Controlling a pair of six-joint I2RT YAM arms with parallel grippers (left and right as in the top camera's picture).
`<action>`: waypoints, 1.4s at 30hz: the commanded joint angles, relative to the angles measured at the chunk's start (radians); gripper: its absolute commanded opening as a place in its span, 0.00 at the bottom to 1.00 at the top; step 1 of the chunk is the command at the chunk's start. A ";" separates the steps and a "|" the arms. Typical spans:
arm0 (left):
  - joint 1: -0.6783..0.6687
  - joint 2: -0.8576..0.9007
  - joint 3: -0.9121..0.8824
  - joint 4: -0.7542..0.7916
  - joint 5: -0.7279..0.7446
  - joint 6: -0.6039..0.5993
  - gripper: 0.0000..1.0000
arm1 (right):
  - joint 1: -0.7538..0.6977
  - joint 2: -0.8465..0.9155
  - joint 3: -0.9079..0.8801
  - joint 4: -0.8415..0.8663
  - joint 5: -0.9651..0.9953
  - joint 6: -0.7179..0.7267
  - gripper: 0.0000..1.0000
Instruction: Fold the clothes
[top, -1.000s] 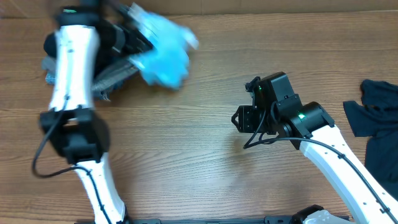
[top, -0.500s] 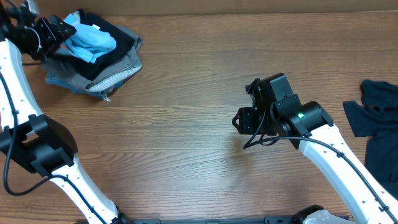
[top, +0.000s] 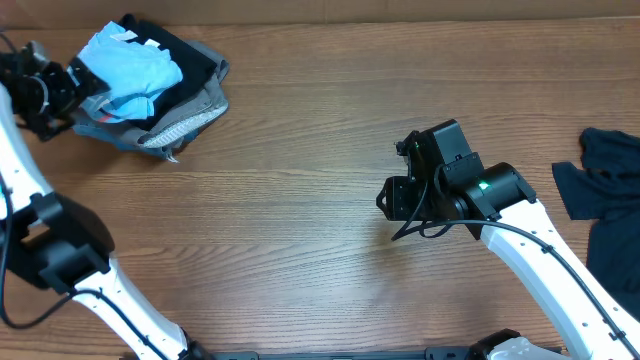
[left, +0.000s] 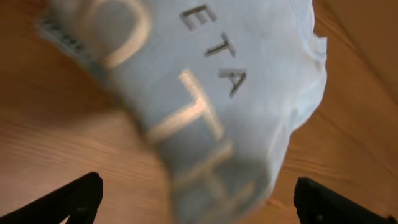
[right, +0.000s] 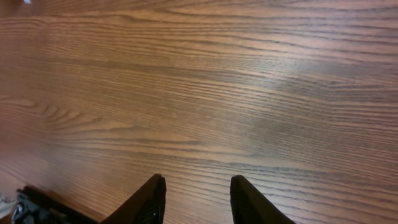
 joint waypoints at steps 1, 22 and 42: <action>-0.002 -0.127 0.011 -0.047 -0.103 0.040 1.00 | -0.005 -0.018 0.010 0.004 0.023 0.003 0.38; -0.471 -0.761 0.011 -0.202 -0.113 0.270 1.00 | -0.005 -0.124 0.855 -0.482 0.333 -0.063 0.88; -0.617 -0.798 -0.152 -0.217 -0.199 0.172 1.00 | -0.005 -0.209 0.903 -0.549 0.232 -0.060 1.00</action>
